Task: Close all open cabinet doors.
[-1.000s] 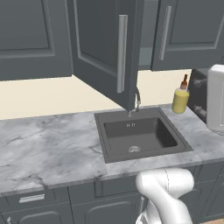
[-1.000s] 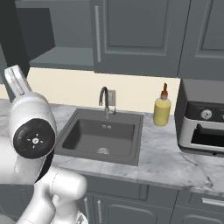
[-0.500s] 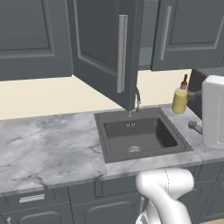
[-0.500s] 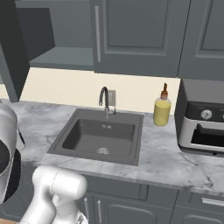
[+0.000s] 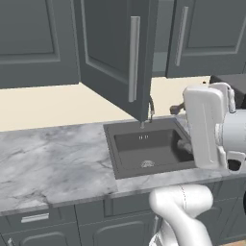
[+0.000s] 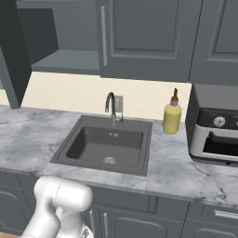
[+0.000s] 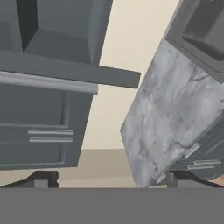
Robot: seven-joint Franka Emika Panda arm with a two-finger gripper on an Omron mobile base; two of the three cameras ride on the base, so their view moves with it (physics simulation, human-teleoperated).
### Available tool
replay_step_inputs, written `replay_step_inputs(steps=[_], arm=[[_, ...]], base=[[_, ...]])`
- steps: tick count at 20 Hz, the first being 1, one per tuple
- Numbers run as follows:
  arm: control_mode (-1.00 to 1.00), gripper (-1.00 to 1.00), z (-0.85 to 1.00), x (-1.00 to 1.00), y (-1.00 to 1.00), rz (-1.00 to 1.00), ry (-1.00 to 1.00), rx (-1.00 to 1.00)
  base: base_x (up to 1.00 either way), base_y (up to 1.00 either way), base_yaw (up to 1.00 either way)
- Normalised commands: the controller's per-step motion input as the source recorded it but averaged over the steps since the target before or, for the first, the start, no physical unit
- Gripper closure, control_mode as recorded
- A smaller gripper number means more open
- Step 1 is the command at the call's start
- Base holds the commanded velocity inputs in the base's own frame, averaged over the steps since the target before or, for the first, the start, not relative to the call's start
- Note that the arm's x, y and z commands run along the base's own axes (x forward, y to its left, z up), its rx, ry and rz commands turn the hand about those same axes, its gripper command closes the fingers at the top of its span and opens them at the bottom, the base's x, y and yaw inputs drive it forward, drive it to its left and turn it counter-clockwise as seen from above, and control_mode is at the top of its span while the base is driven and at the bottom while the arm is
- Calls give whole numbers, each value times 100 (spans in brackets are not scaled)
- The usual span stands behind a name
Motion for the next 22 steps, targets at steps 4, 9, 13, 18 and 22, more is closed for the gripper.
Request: replay_step_inputs(steps=[4, 9, 13, 18, 22], arm=[[-100, -100, 0, 5, 66, 0, 5, 0], [-100, -100, -1, 41, 58, -3, 1, 0], [-100, -100, -4, 67, 39, -9, 0, 1], [-100, -100, 0, 72, 30, -12, 0, 3], [-100, -100, 0, 59, 31, -13, 0, 6]], base=[[0, 0, 0], [0, 0, 0], [0, 0, 0], [0, 0, 0], [0, 0, 0]])
